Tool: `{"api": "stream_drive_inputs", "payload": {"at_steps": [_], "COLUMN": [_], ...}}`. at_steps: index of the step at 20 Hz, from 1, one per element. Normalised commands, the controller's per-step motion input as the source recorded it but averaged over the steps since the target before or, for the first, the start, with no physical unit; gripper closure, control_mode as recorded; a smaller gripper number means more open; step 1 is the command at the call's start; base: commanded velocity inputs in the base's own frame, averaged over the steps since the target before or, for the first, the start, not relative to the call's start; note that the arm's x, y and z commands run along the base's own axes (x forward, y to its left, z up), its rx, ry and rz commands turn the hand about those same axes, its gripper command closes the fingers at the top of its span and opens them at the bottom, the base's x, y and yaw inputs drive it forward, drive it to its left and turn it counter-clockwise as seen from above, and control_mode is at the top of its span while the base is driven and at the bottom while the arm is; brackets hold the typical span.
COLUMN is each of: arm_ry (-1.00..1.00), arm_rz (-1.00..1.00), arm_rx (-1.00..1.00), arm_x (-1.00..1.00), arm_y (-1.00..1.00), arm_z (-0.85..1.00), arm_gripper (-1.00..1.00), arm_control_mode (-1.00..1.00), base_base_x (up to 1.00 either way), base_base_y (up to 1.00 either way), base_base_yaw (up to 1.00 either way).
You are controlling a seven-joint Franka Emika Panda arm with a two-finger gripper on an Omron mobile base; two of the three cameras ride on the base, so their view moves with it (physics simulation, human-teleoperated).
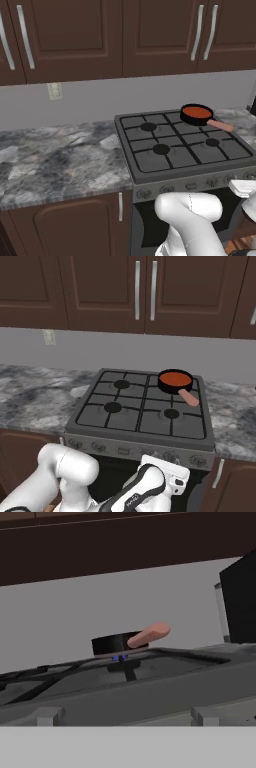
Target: Wait until the marinara sauce is simmered to a deep red color and then turn off the stove.
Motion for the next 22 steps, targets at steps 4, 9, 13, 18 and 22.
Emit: {"api": "stream_drive_inputs", "payload": {"at_steps": [4, 9, 13, 18, 22], "arm_ry": [0.0, 0.0, 0.0, 0.0, 0.0], "arm_rz": [0.0, 0.0, 0.0, 0.0, 0.0], "arm_rx": [0.0, 0.0, 0.0, 0.0, 0.0], "arm_x": [0.0, 0.04, 0.08, 0.07, 0.06], "arm_y": [-0.01, -0.04, -0.03, 0.0, 0.0], "arm_z": [-0.14, -0.12, -0.16, -0.18, -0.22], "arm_gripper": [-1.0, -1.0, -1.0, -1.0, -1.0], "arm_control_mode": [-1.0, -1.0, -1.0, -1.0, -1.0], "base_base_x": [0.0, 0.0, 0.0, 0.0, 0.0], "base_base_y": [0.0, 0.0, 0.0, 0.0, 0.0], "base_base_yaw": [0.0, 0.0, 0.0, 0.0, 0.0]}}
